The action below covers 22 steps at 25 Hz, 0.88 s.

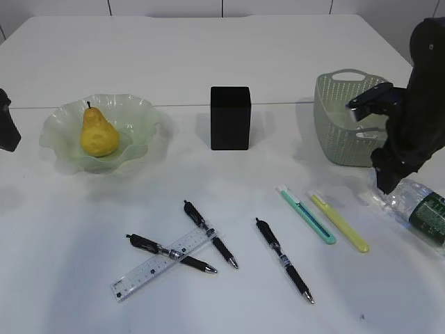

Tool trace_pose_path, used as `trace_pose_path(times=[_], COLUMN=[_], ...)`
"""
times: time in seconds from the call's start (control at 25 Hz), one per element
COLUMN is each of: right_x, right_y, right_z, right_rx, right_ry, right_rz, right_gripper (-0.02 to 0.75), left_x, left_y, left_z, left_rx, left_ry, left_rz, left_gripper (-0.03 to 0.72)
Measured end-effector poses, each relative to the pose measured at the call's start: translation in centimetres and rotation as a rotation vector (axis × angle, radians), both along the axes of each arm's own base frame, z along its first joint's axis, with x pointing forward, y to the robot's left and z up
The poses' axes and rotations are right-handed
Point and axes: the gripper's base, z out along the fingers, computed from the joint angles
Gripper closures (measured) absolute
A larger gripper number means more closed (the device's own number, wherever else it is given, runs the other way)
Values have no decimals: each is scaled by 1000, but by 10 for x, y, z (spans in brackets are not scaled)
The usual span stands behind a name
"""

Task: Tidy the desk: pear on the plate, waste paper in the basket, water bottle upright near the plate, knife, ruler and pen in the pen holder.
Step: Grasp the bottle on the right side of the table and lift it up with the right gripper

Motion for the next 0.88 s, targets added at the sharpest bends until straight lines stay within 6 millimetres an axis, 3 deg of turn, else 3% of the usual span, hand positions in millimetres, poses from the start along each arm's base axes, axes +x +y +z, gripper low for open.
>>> trace_pose_path(times=[0.64,0.88], right_x=[4,5], right_y=[0,0], right_z=[-27,-28], right_rx=[-6,-6], right_ry=[49,48], right_rz=[-14,-20], right_gripper=[169,276], left_x=[0,0], left_y=[0,0], left_z=[0,0], left_rx=[0,0], left_ry=[-2,-2], left_rz=[0,0], left_gripper=[150,150])
